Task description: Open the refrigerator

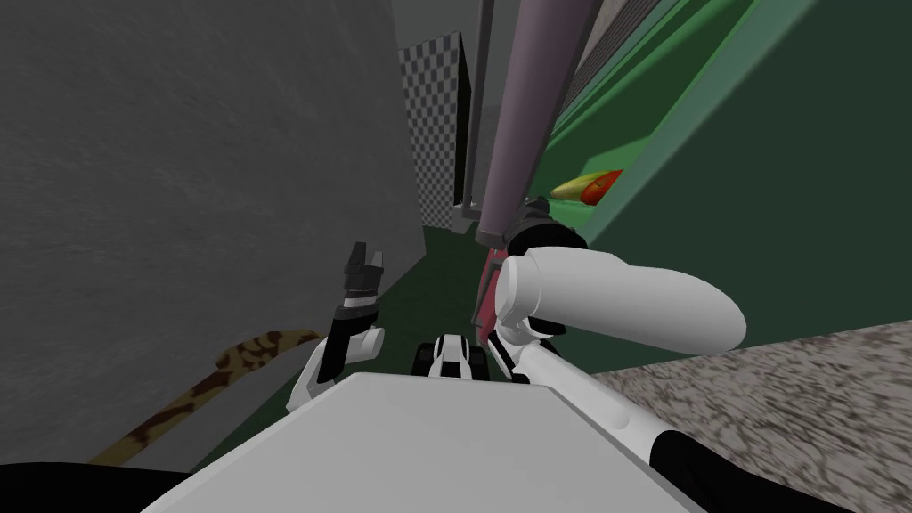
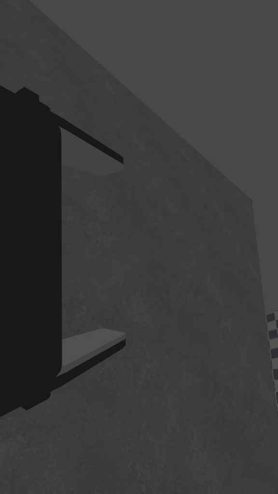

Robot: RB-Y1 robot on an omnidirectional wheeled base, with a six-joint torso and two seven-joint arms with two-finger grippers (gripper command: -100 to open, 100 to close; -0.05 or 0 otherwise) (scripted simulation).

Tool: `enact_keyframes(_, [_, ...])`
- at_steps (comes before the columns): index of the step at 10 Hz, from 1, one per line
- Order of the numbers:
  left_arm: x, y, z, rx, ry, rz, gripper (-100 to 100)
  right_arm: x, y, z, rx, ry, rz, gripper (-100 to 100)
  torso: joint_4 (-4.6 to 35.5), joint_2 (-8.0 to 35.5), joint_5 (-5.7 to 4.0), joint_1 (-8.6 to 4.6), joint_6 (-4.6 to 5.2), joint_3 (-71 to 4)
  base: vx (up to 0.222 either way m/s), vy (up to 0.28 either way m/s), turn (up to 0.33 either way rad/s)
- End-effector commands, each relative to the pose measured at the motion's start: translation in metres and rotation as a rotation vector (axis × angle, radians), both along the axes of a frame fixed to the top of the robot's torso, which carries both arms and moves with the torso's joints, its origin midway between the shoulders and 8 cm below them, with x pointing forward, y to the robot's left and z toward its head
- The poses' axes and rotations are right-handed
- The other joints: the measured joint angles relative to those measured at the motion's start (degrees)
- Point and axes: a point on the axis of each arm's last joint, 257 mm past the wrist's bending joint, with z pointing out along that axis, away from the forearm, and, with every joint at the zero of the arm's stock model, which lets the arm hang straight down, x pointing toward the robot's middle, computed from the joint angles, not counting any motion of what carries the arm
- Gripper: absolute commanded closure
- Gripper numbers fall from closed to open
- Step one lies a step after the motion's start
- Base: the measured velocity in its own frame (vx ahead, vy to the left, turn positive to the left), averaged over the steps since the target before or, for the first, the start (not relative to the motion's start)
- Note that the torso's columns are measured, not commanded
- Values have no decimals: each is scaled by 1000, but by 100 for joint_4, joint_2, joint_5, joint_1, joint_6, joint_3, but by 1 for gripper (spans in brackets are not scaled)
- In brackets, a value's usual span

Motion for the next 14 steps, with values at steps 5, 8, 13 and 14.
enact_keyframes(5, [0,0,0,0,0,0,0,-7,-8,-4,5,2,-12,100,36,15,6,-15,7,-3,-7,3,10])
enact_keyframes(8, [0,0,0,0,0,0,0,9,-22,-12,-1,35,-67,100,43,24,31,59,-8,1,-18,126,105])
enact_keyframes(13, [0,0,0,0,0,0,0,36,-83,-4,-21,20,-257,100,45,64,10,-6,5,39,64,220,157])
enact_keyframes(14, [0,0,0,0,0,0,0,39,-85,-7,-22,32,-265,100,48,98,13,20,-2,68,84,164,107])
